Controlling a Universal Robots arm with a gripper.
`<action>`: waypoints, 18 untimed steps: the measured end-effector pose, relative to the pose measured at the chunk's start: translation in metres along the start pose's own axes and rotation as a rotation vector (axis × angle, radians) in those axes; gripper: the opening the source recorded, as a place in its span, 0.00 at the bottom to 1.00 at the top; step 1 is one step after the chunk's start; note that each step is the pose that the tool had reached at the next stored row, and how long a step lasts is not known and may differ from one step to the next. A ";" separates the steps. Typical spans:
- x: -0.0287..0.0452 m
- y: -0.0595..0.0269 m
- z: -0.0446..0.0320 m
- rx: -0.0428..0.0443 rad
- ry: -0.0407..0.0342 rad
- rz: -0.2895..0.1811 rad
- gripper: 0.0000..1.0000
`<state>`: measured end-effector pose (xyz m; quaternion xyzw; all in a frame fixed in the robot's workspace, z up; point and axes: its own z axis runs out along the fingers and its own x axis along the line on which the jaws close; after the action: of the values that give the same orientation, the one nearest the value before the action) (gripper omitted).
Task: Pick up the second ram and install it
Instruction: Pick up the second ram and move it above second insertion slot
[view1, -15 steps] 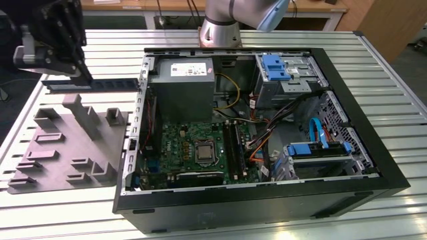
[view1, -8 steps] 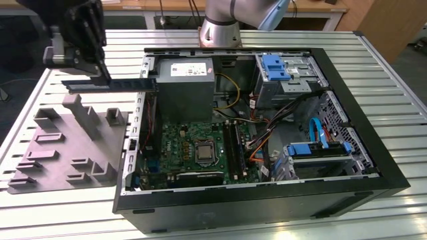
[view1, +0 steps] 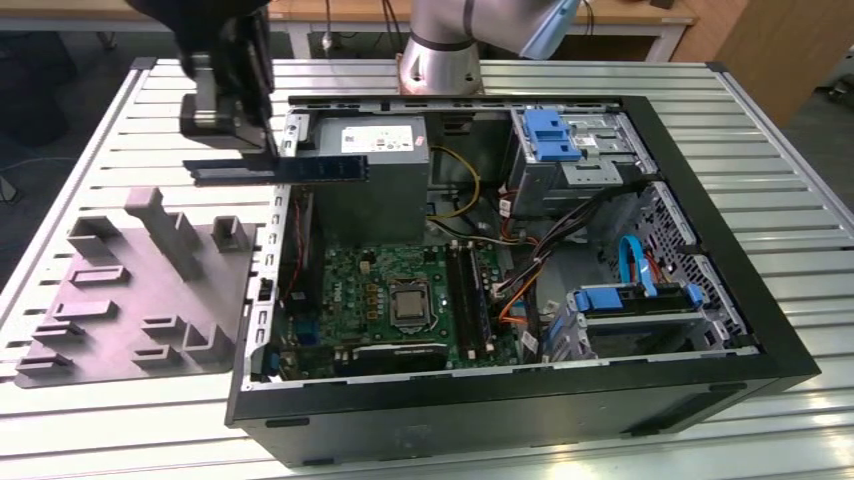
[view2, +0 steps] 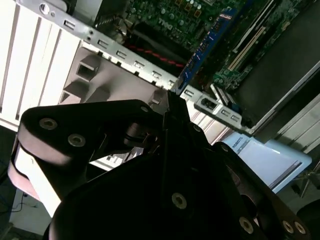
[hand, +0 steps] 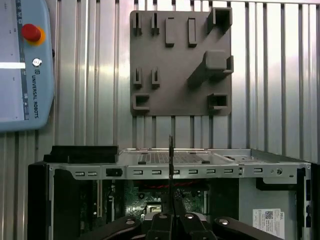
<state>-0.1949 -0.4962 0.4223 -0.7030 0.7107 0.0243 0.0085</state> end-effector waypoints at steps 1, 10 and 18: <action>-0.0001 -0.0045 0.0000 0.0000 0.0000 0.000 0.12; -0.0005 -0.0453 0.0007 0.0000 0.0000 0.000 0.12; -0.0008 -0.0819 0.0016 0.0000 0.0000 0.000 0.12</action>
<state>-0.1130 -0.4961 0.4188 -0.7030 0.7107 0.0243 0.0084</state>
